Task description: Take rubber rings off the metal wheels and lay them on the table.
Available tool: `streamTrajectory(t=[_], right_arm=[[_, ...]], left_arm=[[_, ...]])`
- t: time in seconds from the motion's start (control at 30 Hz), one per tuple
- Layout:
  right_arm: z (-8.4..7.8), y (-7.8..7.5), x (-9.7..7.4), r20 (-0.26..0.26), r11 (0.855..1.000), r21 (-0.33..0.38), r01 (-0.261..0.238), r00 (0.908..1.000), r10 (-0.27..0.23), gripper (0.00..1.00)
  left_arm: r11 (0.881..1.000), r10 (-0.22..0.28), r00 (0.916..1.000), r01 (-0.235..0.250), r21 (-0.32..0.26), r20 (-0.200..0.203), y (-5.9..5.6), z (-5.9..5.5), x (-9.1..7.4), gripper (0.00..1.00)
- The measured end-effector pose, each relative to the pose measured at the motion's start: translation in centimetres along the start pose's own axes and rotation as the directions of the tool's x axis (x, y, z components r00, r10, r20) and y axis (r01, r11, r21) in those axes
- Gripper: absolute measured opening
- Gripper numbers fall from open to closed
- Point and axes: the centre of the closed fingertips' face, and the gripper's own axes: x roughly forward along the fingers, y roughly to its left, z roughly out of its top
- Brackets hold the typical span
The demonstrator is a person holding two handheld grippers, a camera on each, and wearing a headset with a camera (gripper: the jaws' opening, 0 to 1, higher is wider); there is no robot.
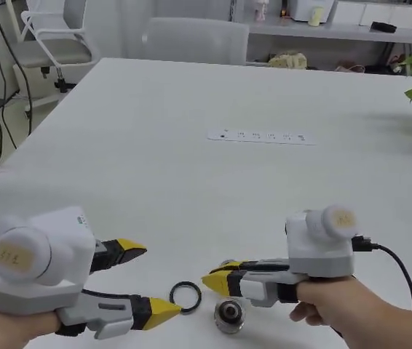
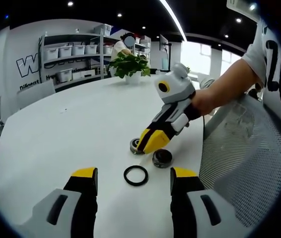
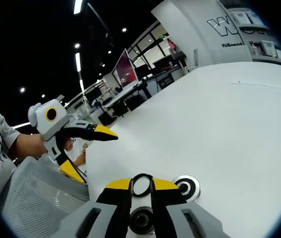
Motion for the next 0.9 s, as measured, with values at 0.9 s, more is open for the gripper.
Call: streamTrajectory(t=[0.9], right_arm=[[1.7, 0.8, -7.1, 0.041, 0.984, -0.164, 0.067, 0.9973, -0.061, 0.38]], left_arm=[[1.0, 0.0, 0.9996, 0.0, 0.019, 0.027, -1.8, 2.4, -1.6, 0.59]])
